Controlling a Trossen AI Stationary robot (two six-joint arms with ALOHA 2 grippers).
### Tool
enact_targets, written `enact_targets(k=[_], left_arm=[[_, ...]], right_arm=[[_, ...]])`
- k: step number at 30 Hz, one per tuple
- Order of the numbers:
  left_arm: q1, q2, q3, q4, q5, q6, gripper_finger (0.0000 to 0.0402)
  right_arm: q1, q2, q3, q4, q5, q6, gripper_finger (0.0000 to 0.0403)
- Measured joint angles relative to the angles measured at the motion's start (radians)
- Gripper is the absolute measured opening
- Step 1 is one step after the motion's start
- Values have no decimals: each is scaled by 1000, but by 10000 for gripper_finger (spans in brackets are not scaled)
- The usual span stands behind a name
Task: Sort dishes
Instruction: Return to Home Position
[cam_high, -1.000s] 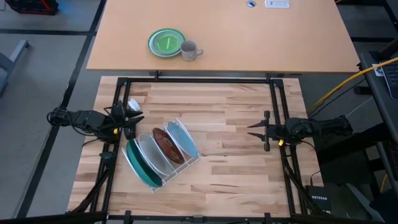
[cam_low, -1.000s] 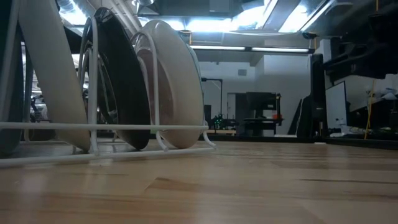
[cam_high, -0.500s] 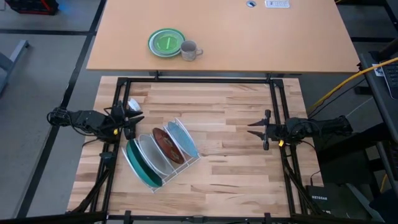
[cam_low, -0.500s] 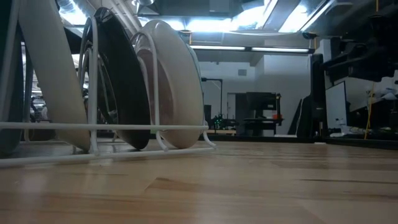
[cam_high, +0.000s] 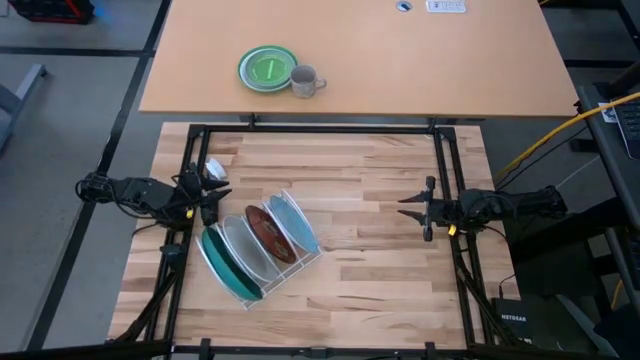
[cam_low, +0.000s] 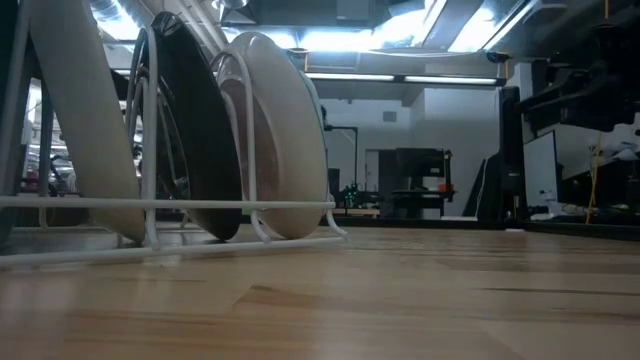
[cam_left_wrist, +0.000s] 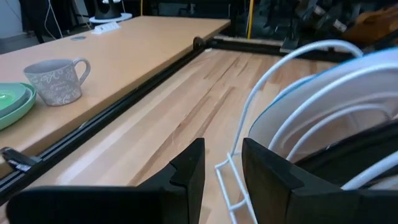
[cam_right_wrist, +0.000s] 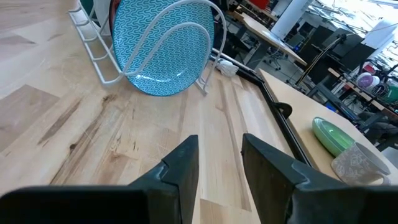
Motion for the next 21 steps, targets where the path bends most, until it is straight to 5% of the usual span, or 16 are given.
enact_targets(k=[21], left_arm=[[0, 0, 0, -13, 1, -4, 98]], right_arm=[[0, 0, -1, -1, 0, 0, 127]])
